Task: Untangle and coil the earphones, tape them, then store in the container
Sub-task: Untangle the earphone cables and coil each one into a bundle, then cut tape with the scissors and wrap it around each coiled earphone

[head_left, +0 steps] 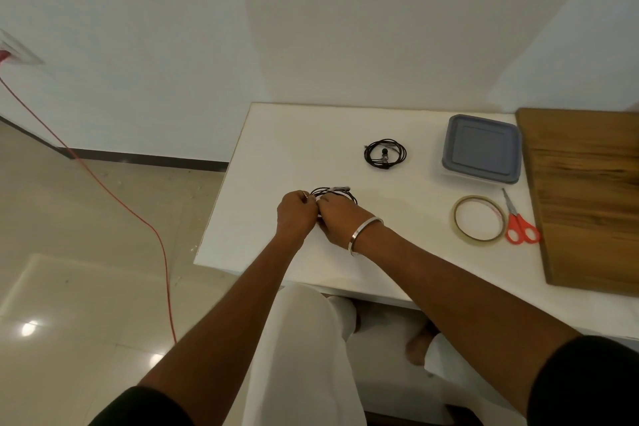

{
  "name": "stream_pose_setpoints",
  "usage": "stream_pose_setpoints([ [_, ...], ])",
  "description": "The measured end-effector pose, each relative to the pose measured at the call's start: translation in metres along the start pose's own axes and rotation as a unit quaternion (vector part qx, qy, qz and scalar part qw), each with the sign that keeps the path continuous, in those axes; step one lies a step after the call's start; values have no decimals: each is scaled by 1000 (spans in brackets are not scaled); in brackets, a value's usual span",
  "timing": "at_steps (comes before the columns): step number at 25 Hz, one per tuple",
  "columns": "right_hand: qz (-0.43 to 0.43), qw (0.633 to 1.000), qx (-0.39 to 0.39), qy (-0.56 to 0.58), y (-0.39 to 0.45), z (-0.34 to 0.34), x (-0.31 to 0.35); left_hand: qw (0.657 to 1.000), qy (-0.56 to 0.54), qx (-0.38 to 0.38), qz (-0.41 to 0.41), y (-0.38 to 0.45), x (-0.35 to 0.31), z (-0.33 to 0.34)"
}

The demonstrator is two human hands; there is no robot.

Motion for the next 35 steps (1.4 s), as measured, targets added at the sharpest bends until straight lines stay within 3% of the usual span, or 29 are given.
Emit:
stream_pose_setpoints([
  [6,37,990,-96,98,-1,-6,-3,992,104,-27,65,7,-9,-3],
  [12,15,949,-230,216,-5,-25,-8,986,134,-51,84,22,-13,-8],
  [17,11,928,-328,174,1,-37,-20,982,155,-60,88,41,-12,-18],
  [20,62,950,-286,110,17,-32,-37,984,136,-75,86,53,-6,-26],
  [23,70,965,-222,117,33,-24,-39,981,147,-90,93,61,-3,-31],
  [31,70,968,-197,137,36,-24,-40,973,162,-102,130,62,1,-26],
  [35,77,967,-200,139,29,-33,-45,957,211,-146,132,55,-11,-34],
])
Point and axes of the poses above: each hand's wrist, its own y-axis towards the middle knuckle, its own z-axis out of the palm, x = y × z, the point moved 7 cm from there along y, towards the middle knuckle, and after that the axes turned 14 degrees about y, right-handed, at the moved point
